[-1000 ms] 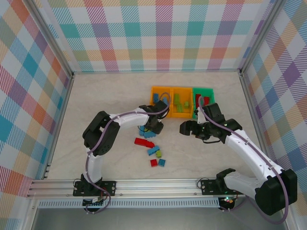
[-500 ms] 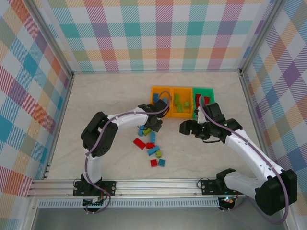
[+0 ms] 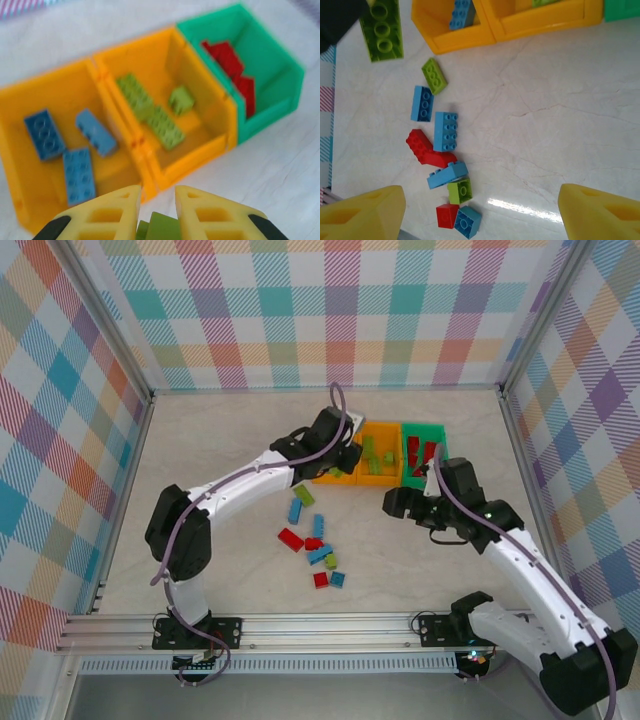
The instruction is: Sort the legos into containers by color
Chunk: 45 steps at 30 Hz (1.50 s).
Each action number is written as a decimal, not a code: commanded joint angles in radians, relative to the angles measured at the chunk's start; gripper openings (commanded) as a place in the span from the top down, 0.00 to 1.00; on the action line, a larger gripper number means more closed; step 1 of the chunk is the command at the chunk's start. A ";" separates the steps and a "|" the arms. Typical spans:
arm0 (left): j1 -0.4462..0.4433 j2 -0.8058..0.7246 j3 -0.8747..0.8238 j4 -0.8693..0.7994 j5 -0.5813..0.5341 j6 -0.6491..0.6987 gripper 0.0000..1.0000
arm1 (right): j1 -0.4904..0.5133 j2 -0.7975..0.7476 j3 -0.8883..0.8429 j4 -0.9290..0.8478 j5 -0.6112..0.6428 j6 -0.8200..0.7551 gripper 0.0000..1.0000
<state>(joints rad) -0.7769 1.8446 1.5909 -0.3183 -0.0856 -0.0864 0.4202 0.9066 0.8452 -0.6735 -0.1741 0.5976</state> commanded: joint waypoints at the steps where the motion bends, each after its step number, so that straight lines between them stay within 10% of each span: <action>1: -0.007 0.106 0.130 0.119 0.005 -0.026 0.87 | 0.000 -0.036 -0.017 0.011 0.052 0.035 0.19; 10: 0.007 0.456 0.512 0.138 -0.043 -0.085 0.78 | 0.000 -0.082 -0.020 -0.021 0.054 0.059 0.19; 19: 0.007 0.412 0.490 0.187 0.031 -0.065 0.58 | 0.000 -0.095 -0.035 -0.031 0.061 0.066 0.19; 30: -0.088 -0.371 -0.409 0.504 0.018 0.016 0.53 | 0.009 0.042 -0.025 0.039 -0.005 0.065 0.21; 36: -0.164 -0.827 -0.617 0.162 -0.010 0.185 0.45 | 0.144 0.266 0.051 0.118 -0.003 0.069 0.21; 45: -0.191 -1.263 -0.727 -0.396 0.120 0.399 0.05 | 0.357 0.665 0.246 0.153 0.034 0.071 0.21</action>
<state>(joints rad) -0.9573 0.6140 0.8845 -0.4812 0.0006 0.2169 0.7456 1.5032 1.0378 -0.5312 -0.1547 0.6598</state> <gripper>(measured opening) 0.936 0.788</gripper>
